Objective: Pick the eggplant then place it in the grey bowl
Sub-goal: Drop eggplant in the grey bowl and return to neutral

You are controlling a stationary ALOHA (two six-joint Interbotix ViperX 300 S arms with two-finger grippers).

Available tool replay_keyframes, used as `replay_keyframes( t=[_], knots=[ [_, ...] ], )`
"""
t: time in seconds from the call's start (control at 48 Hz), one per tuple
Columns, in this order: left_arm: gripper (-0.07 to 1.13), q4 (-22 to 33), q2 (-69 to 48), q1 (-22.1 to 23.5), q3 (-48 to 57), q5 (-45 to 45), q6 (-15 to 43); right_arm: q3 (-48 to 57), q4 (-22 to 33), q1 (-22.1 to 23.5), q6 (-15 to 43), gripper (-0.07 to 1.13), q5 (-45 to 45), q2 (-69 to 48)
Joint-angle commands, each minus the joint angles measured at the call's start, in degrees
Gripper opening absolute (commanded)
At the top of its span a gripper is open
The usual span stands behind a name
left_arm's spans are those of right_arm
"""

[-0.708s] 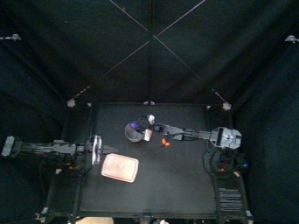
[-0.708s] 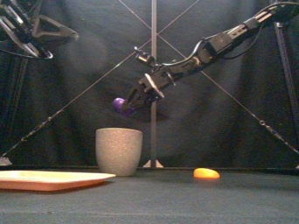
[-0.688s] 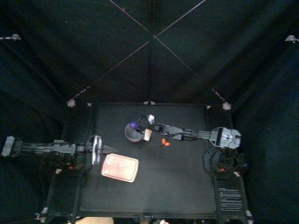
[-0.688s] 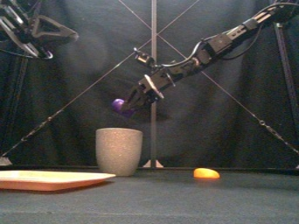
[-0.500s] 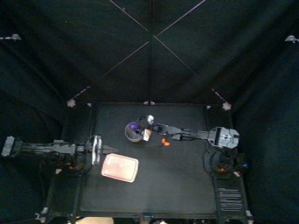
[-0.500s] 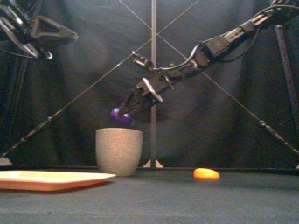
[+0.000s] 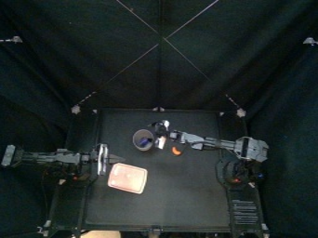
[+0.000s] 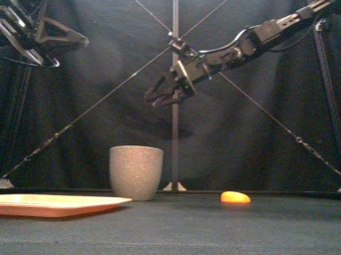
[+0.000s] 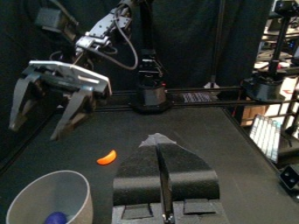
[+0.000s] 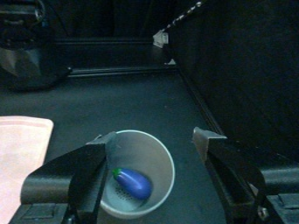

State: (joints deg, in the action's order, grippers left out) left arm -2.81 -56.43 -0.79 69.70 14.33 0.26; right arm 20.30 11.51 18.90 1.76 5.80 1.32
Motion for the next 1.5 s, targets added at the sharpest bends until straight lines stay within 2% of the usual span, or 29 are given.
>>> replay_keyframes(
  t=[0.021,0.271,0.417,0.583,0.917,1.292,1.5],
  knots=[
    [-0.03,-0.09,0.00,-0.09,-0.88,0.26,0.09,5.27,-2.81,-2.64,0.00,1.01,2.99,-9.23],
    [-0.03,-0.09,-0.97,-0.35,-0.70,0.26,0.18,20.39,-7.03,-11.78,0.00,1.01,11.60,-25.49],
    [-0.03,-0.44,-1.23,-0.44,-0.62,0.26,0.18,27.77,-7.21,-17.23,-0.09,1.01,11.69,-34.63],
    [-0.03,-0.44,-1.23,-0.53,-0.53,0.26,0.18,34.63,-7.21,-20.30,-0.09,1.01,11.69,-44.56],
    [-0.03,-0.53,-1.32,-0.44,-0.44,0.26,0.18,44.56,-7.38,-21.71,0.00,1.01,10.72,-60.12],
    [-0.03,-0.53,-1.32,-0.53,-0.18,0.26,0.18,45.09,-7.38,-21.71,0.00,1.01,1.85,-63.11],
    [-0.02,-0.70,-1.32,-0.53,-0.09,0.26,0.18,44.91,-7.29,-21.62,0.00,1.01,1.14,-63.72]
  ],
)
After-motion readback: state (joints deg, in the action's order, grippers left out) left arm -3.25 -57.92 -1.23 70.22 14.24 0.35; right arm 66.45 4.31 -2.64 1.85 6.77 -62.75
